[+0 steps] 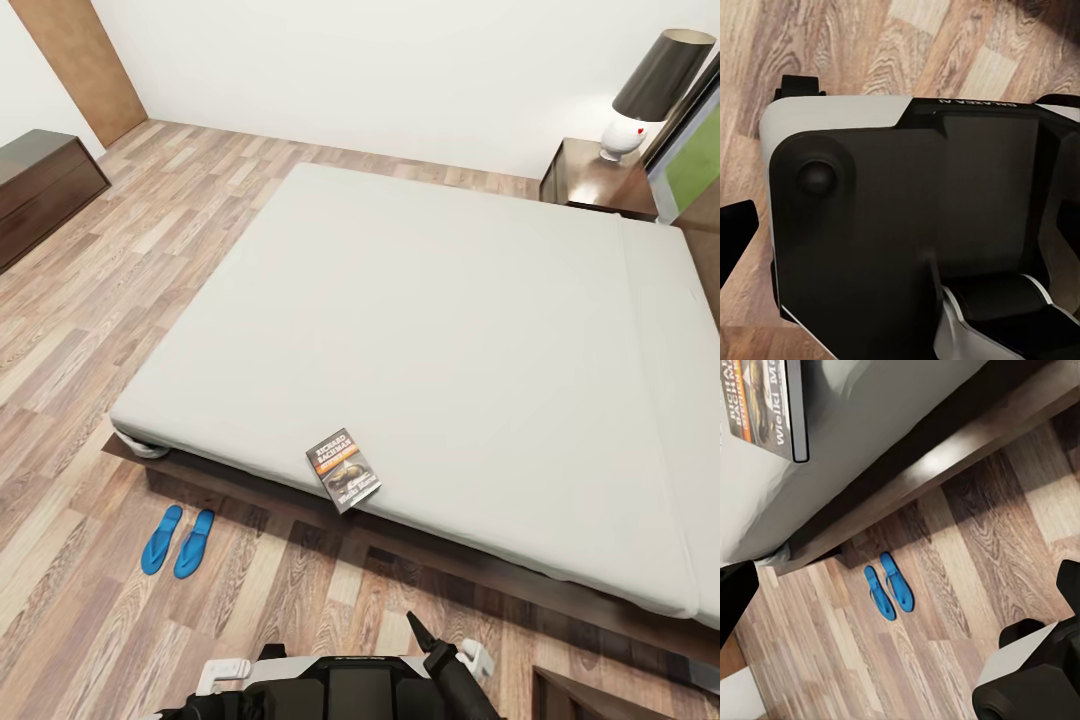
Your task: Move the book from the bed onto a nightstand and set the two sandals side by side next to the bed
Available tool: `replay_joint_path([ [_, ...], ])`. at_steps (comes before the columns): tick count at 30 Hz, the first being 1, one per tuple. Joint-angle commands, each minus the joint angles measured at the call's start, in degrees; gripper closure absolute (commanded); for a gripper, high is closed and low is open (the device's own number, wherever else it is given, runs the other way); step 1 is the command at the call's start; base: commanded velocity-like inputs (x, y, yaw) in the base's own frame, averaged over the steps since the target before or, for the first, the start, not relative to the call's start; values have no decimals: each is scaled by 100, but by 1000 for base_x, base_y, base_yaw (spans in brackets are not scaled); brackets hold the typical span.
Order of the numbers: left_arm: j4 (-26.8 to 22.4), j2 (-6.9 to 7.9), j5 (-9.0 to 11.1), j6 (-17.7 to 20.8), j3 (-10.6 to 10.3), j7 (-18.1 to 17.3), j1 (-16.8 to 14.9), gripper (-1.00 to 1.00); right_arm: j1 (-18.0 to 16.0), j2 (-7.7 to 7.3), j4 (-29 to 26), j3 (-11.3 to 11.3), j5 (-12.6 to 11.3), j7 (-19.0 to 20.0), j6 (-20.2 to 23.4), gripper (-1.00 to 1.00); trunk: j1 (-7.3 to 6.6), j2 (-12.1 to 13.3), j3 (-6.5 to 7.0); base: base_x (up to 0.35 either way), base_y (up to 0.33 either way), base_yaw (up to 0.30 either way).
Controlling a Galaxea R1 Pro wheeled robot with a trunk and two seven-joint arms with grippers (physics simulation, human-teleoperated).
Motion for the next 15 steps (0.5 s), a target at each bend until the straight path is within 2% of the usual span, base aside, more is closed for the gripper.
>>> replay_joint_path([
  [1, 7, 0, -60, -26, 47, -15, -3, -100, -1, 1, 3, 2, -25, 16, -13, -100, 3, -8, -6, -43, 144, 0],
  [4, 7, -3, -63, -26, 47, -16, -3, -100, -1, 1, 3, 2, -26, 16, -13, -100, 3, -8, -6, -41, 142, 0],
  [15, 7, -4, -68, -32, 47, -17, -3, -100, -1, 4, -5, 5, -27, 18, -13, -100, 3, -8, -6, -5, 56, 0],
])
